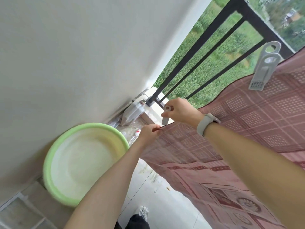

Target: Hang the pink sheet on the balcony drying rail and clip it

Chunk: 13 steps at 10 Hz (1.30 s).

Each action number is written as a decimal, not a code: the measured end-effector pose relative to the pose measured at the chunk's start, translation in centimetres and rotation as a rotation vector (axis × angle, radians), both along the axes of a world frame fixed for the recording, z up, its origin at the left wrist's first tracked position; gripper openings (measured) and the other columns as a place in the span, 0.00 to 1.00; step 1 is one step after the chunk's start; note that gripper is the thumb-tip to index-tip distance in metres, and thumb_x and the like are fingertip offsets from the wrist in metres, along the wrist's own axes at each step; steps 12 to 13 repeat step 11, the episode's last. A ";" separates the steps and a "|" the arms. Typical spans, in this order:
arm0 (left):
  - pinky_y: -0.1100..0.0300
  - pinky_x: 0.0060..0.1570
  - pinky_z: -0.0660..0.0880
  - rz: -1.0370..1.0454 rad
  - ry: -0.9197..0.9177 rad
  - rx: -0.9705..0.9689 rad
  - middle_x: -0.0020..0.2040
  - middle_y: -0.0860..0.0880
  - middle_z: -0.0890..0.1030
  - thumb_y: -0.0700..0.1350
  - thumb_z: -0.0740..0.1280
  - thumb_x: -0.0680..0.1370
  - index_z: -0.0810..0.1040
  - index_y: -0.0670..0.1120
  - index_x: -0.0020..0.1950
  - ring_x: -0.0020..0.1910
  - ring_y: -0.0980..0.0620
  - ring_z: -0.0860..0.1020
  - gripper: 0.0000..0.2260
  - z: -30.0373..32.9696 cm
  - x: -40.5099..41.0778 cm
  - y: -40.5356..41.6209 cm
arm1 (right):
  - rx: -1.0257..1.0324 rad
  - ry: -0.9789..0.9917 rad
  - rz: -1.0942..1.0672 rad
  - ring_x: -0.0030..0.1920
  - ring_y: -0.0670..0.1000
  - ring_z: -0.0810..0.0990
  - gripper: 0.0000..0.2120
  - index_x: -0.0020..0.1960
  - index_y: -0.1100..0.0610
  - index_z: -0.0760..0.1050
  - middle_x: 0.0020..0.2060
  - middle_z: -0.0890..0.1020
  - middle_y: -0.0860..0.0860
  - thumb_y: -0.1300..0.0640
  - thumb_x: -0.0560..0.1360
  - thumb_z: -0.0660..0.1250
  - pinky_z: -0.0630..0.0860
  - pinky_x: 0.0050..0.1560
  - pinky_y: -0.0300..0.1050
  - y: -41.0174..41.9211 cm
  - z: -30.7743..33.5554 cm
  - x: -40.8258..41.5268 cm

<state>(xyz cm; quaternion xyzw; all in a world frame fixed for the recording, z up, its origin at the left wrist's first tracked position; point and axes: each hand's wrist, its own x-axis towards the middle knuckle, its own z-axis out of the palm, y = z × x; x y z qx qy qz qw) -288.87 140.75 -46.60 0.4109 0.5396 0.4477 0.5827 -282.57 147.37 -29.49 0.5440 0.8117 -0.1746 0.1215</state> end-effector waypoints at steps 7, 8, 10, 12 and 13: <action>0.58 0.59 0.67 0.019 0.253 -0.080 0.61 0.50 0.72 0.45 0.67 0.75 0.68 0.46 0.67 0.61 0.52 0.71 0.21 4.1 -3.3 -1.6 | 0.108 0.181 0.121 0.62 0.51 0.72 0.22 0.69 0.55 0.66 0.63 0.74 0.53 0.52 0.76 0.62 0.70 0.62 0.51 -2.0 -0.5 0.9; 0.52 0.64 0.67 0.230 0.380 -0.051 0.67 0.45 0.69 0.46 0.65 0.75 0.66 0.45 0.69 0.65 0.48 0.70 0.23 7.0 -5.0 -2.1 | 0.156 0.525 -0.011 0.54 0.46 0.76 0.14 0.63 0.58 0.73 0.56 0.78 0.52 0.59 0.77 0.61 0.74 0.58 0.43 -4.5 2.8 1.4; 0.61 0.63 0.63 0.465 0.652 0.472 0.61 0.44 0.73 0.44 0.62 0.76 0.71 0.43 0.64 0.62 0.48 0.70 0.17 21.7 -4.3 -1.2 | 0.196 1.146 -0.120 0.47 0.42 0.80 0.10 0.55 0.57 0.77 0.46 0.83 0.48 0.63 0.77 0.60 0.76 0.51 0.34 -10.8 16.5 4.5; 0.59 0.63 0.65 0.527 0.717 0.838 0.58 0.44 0.75 0.46 0.60 0.76 0.73 0.41 0.61 0.61 0.49 0.71 0.16 29.3 -1.7 -0.7 | 0.336 1.426 -0.048 0.45 0.48 0.82 0.10 0.51 0.59 0.78 0.41 0.84 0.52 0.65 0.76 0.60 0.78 0.48 0.38 -15.0 23.7 8.1; 0.59 0.63 0.65 0.527 0.717 0.838 0.58 0.44 0.75 0.46 0.60 0.76 0.73 0.41 0.61 0.61 0.49 0.71 0.16 29.3 -1.7 -0.7 | 0.336 1.426 -0.048 0.45 0.48 0.82 0.10 0.51 0.59 0.78 0.41 0.84 0.52 0.65 0.76 0.60 0.78 0.48 0.38 -15.0 23.7 8.1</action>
